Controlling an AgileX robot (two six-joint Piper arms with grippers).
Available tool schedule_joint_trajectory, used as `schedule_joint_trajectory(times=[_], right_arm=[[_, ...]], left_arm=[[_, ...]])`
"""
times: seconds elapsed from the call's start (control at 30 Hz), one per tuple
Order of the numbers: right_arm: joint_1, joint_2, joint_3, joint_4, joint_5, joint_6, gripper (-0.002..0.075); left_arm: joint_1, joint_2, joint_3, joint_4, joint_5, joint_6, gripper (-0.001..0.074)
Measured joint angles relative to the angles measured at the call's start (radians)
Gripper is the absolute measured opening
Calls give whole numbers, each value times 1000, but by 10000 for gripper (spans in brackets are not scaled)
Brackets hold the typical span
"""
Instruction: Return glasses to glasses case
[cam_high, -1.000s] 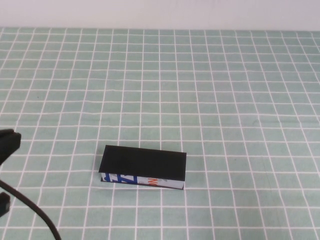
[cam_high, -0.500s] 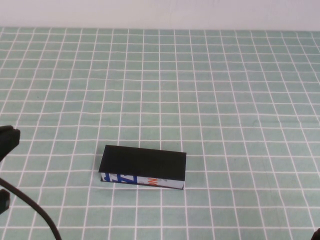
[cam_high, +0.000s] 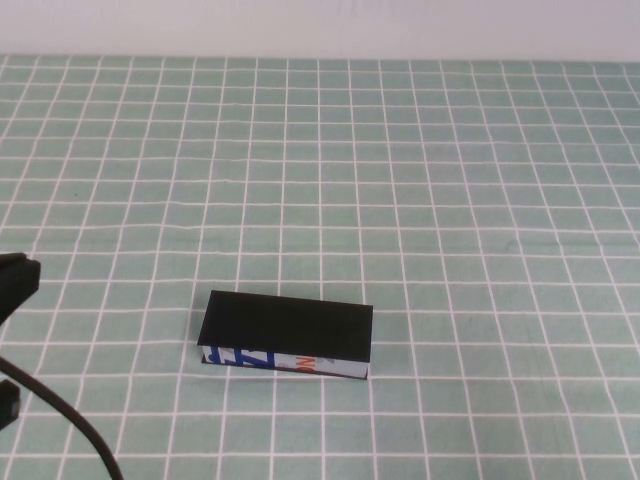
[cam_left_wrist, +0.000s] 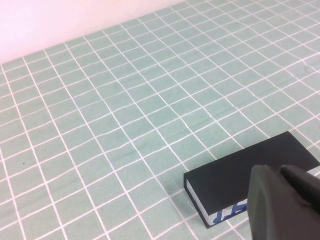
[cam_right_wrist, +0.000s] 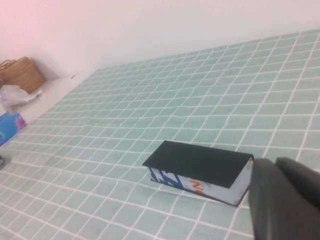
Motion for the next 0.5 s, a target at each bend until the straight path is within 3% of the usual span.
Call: schedule_joint_trajectory(times=[0.27,0.4,0.5], right_arm=[[0,0,0,2,29,4,-14],[0,0,0,2,55,4,-14],[0,0,0,4,75,4,-14]], left_arm=[[0,-121,103,12,-111,8,-2],[8,-294,274,132,-259,-14,-2],[57,-434,424,236,-360,-129,-2]])
